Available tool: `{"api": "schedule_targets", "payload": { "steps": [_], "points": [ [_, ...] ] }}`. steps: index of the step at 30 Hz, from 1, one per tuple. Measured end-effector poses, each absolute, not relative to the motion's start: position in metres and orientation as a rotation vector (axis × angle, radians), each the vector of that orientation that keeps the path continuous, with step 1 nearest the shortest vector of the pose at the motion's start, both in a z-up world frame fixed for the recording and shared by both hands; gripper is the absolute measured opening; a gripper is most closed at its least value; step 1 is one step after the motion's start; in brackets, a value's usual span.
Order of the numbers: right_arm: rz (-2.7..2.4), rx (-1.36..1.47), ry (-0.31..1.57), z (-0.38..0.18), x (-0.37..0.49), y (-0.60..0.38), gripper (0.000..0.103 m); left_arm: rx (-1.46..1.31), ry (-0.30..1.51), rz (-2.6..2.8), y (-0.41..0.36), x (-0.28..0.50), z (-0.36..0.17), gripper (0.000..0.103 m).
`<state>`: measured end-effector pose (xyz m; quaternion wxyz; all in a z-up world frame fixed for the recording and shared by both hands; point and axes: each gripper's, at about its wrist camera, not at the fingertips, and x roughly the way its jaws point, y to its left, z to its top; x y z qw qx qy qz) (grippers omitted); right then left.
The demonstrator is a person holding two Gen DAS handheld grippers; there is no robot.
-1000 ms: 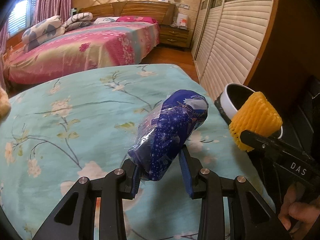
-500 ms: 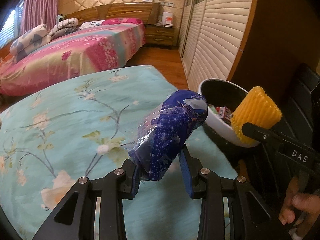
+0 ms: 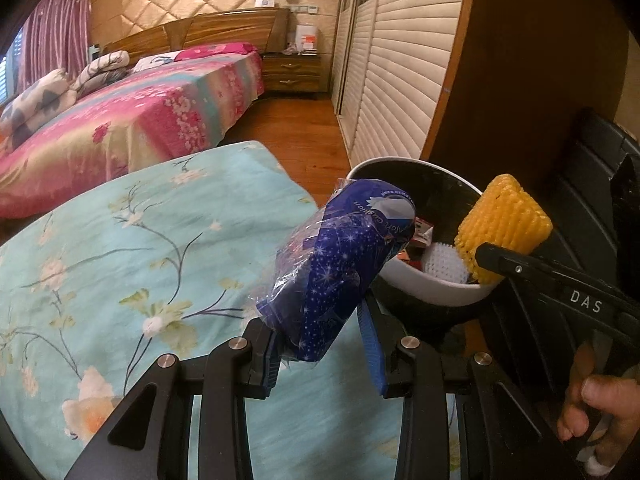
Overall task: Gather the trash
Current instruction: 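Carry the blue bag and yellow cup over the white bin, then open the left tool to drop the bag while the right tool releases the cup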
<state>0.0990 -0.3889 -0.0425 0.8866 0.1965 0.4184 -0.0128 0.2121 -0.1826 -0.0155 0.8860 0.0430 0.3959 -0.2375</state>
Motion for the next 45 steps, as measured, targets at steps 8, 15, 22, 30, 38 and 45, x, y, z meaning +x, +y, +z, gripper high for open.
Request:
{"api": "schedule_targets", "payload": {
  "steps": [8,15,22,30,38,45],
  "points": [
    [-0.048,0.413,0.877,-0.043,0.098,-0.399,0.027,0.102,0.815,-0.508,-0.197,0.219,-0.012,0.034],
    [-0.060,0.420,0.878,-0.044,0.096,-0.409,0.027,0.111,0.810,-0.517,-0.207,0.223,-0.012,0.034],
    [-0.068,0.417,0.878,-0.042,0.096,-0.413,0.027,0.127,0.801,-0.525,-0.220,0.225,-0.011,0.034],
    [-0.073,0.423,0.881,-0.039,0.104,-0.421,0.027,0.133,0.802,-0.533,-0.232,0.230,-0.011,0.034],
    [-0.075,0.425,0.878,-0.038,0.111,-0.423,0.027,0.146,0.798,-0.539,-0.241,0.238,-0.010,0.034],
    [-0.073,0.441,0.900,-0.044,0.117,-0.429,0.027,0.154,0.802,-0.538,-0.248,0.244,-0.012,0.034]
  ]
}}
